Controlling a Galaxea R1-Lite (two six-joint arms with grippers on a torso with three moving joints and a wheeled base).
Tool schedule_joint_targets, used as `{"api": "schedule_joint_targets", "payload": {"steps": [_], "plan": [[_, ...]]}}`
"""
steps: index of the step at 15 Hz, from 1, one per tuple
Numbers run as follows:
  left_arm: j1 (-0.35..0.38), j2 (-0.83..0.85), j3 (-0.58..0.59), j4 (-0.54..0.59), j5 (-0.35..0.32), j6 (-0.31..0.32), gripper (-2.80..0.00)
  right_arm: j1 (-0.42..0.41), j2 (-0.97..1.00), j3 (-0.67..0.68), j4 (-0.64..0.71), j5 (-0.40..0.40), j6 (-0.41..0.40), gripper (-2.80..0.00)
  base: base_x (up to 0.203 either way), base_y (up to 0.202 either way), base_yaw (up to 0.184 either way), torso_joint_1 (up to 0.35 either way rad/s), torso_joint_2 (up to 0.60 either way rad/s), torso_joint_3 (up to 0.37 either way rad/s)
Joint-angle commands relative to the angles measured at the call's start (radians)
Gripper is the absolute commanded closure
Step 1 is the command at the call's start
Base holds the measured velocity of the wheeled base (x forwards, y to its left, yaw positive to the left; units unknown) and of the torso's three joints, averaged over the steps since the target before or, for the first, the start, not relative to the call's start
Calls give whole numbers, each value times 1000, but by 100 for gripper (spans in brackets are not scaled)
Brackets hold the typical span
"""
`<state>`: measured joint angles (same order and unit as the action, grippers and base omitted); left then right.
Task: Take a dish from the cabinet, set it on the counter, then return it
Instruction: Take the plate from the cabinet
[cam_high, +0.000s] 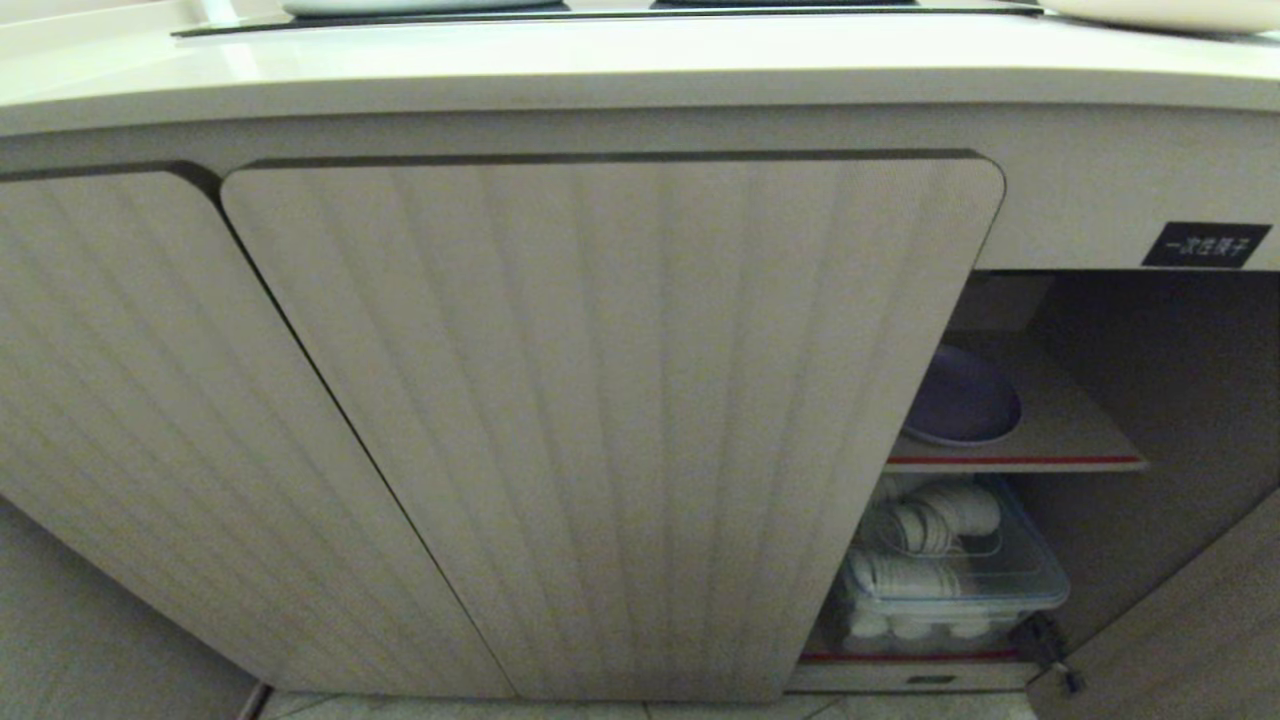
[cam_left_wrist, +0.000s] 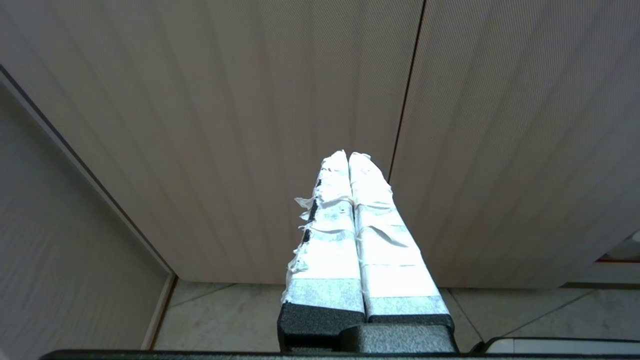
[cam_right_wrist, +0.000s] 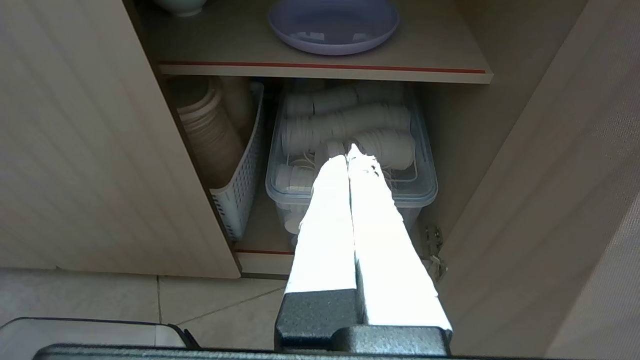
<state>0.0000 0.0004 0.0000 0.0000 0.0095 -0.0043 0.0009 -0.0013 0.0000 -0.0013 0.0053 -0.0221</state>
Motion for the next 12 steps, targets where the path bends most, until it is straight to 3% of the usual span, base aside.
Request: {"api": "schedule_joint_targets", "payload": {"steps": [1, 7, 12], "plan": [[0, 0, 0, 0, 0, 0, 0, 1, 1, 0, 0, 0, -4, 0, 0, 0, 0, 0, 0, 0], [0, 0, 0, 0, 1, 0, 0, -15, 206, -15, -72, -2, 7, 0, 0, 0, 0, 0, 0, 0], [0, 0, 0, 0, 0, 0, 0, -228, 577, -88, -177, 28, 24, 0, 0, 0, 0, 0, 0, 0]]}}
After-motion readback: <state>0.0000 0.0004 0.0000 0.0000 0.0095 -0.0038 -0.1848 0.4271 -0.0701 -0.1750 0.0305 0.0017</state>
